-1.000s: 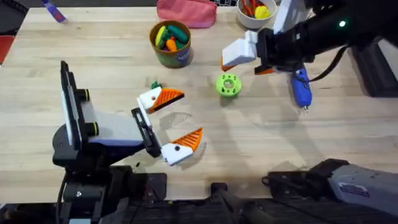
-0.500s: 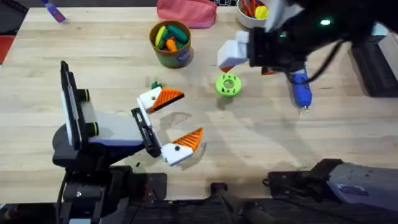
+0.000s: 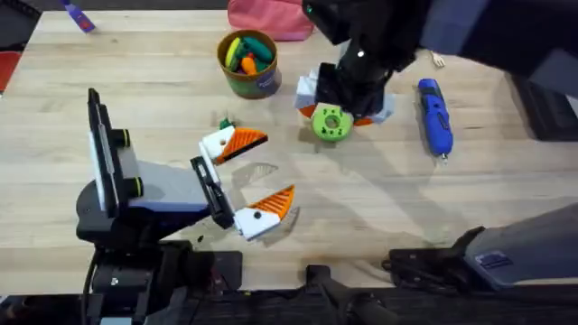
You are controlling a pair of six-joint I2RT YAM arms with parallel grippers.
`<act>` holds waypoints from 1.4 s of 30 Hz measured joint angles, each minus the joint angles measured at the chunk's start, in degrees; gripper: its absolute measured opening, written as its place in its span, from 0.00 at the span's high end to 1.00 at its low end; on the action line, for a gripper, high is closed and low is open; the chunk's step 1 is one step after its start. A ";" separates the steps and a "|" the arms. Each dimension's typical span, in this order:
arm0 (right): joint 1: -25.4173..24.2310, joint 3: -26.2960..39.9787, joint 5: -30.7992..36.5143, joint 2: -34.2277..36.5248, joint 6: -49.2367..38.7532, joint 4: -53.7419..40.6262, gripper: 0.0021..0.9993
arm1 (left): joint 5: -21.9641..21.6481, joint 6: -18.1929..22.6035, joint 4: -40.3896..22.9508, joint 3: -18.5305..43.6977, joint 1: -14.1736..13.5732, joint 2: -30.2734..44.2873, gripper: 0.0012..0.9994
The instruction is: Pick up the gripper from the table and insert it into the empty holder that is missing its gripper. Then pick up a screw, insert it into the mounting hole, and use the screwdriver to tighten it. Finally, clean up the table by picking up the vegetable and placing it into the bucket.
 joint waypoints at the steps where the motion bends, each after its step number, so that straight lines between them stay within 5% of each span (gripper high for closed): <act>1: 0.00 0.00 0.00 0.64 0.50 0.48 0.16 | 0.01 0.00 0.02 0.00 0.00 -0.02 0.01; 14: -0.51 -3.32 -1.99 4.73 4.52 7.45 0.41 | 0.00 0.00 0.02 0.00 0.00 0.00 0.01; 21: -1.55 -4.22 -2.16 4.91 5.04 7.37 0.45 | 0.02 0.00 0.02 0.00 0.00 -0.02 0.01; 32: -1.99 -4.31 -1.40 4.90 4.28 4.78 0.36 | 0.02 0.00 0.01 0.00 0.00 -0.02 0.01; 42: -3.75 -4.28 1.36 -3.94 3.08 2.54 0.39 | 0.01 0.00 0.01 0.00 0.00 0.00 0.01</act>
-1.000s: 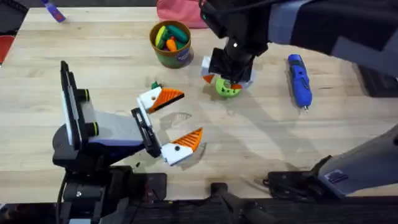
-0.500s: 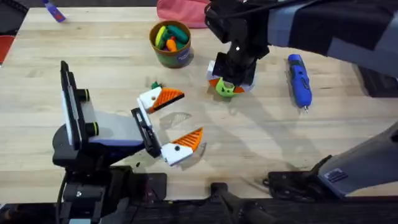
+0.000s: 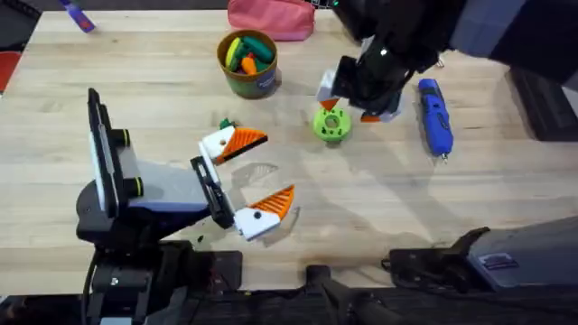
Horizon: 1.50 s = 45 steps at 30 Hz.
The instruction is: Pick up the gripper from the table and insert it into the empty holder that is missing its gripper. Then pick up a screw, insert it into the mounting hole, and use the screwdriver to tighten it. Finally, clean up the table by picking up the vegetable and placing it into the bucket.
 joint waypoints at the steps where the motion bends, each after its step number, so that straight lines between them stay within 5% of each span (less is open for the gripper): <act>1: 0.56 0.00 -0.12 0.27 0.16 0.17 0.40 | 0.01 0.00 0.01 0.00 0.00 0.00 0.01; 32: 3.49 -4.18 -1.75 9.53 2.93 7.80 0.53 | 0.00 0.00 0.00 0.00 0.00 -0.01 0.01; 45: 4.95 -4.52 -1.43 9.53 3.68 10.42 0.66 | 0.00 0.00 0.01 0.00 0.00 -0.02 0.01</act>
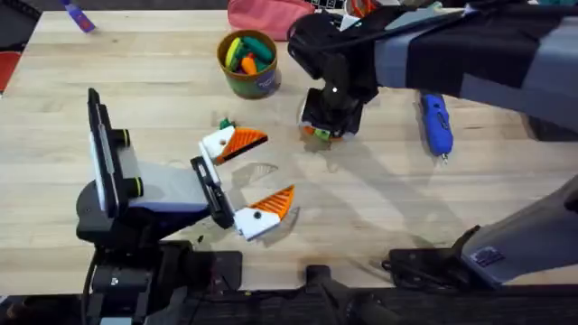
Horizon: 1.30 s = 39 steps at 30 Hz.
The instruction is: Pick up the gripper from the table and insert it into the empty holder that is missing its gripper. Then pick up a screw, insert it into the mounting hole, and use the screwdriver to tighten it. Finally, clean up the table by picking up the vegetable and placing it into the bucket.
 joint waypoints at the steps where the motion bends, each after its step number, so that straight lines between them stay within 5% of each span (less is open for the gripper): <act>1: 0.00 -0.02 0.15 0.00 0.00 0.00 0.66 | 0.01 0.00 -0.02 0.00 0.00 0.00 0.01; 17: 0.02 0.00 2.64 1.70 0.15 -0.22 0.70 | 0.01 0.00 0.00 0.00 0.00 0.02 0.01; 39: 0.04 0.00 4.11 1.70 0.11 2.21 0.99 | 0.01 0.00 0.00 0.00 0.00 0.01 0.01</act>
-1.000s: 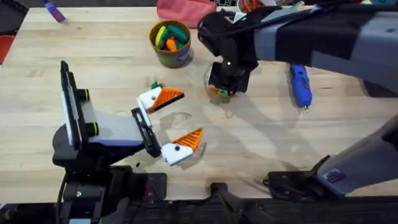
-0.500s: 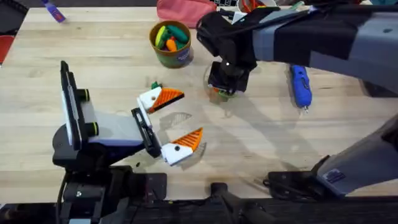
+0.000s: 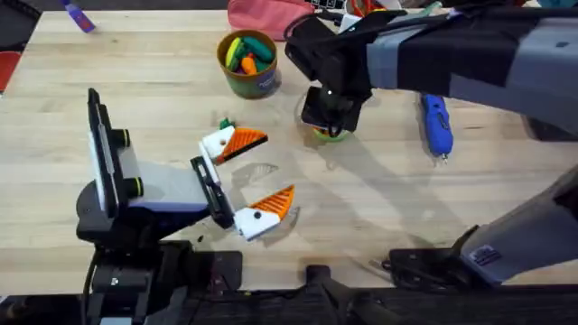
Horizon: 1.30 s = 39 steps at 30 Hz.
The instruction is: Pick up the gripper from the table and insert it into the empty holder that is missing its gripper. Then pick up a screw, insert it into the mounting hole, and use the screwdriver to tighten it. Finally, clean up the table by picking up the vegetable and placing it into the bucket.
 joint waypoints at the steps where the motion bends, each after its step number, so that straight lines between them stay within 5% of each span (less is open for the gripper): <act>1: 0.00 0.00 0.02 0.00 0.00 0.00 0.99 | 0.00 0.00 0.00 0.00 0.00 -0.01 0.01; 16: 0.00 5.26 0.31 -2.45 -6.34 -9.05 1.00 | -0.01 0.00 -0.01 0.00 0.00 0.00 0.01; 24: 2.01 19.70 0.06 -8.30 -18.56 -18.82 1.00 | 0.00 0.00 0.00 0.00 0.00 0.00 0.01; 39: 3.92 46.10 -7.12 -8.49 -41.20 -32.07 1.00 | -0.01 0.00 0.00 0.00 0.00 -0.01 0.01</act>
